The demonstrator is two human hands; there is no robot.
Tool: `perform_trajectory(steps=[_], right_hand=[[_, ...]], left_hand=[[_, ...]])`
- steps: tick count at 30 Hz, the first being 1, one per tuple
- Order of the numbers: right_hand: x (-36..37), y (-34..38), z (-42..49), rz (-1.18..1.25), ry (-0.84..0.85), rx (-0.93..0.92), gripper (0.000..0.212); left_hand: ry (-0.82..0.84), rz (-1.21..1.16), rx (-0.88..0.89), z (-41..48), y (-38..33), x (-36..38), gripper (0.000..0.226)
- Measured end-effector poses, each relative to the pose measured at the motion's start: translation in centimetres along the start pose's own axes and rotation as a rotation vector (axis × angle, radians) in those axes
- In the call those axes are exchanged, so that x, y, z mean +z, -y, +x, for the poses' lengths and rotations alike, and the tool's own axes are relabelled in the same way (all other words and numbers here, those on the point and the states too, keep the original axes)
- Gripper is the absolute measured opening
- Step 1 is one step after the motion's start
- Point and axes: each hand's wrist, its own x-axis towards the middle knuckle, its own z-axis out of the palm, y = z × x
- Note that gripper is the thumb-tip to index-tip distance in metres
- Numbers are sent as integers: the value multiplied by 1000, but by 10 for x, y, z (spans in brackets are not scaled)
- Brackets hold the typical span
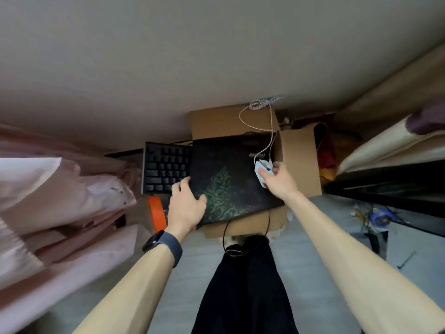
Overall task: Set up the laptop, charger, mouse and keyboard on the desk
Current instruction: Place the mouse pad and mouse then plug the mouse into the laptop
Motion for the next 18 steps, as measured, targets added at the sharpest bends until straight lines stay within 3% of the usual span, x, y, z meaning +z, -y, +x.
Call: perform_trajectory(steps=[4,7,9,13,18], right_hand=[[12,20,55,272,-27,29,65],[21,28,70,286,-30,47,38],[25,31,62,268,-79,12,39],[14,35,-2,293,-191,-27,46],[-48,21,-112,322,-418,-122,40]], left_hand=[[-77,-8,-42,19,-5,6,66],[-98,-37,-69,27,-9,2,62],[-66,-41,-60,28,-11,-2,52],[25,136,74,19,-19,-16,34],[-45,160,250,-22,-49,-42,32]])
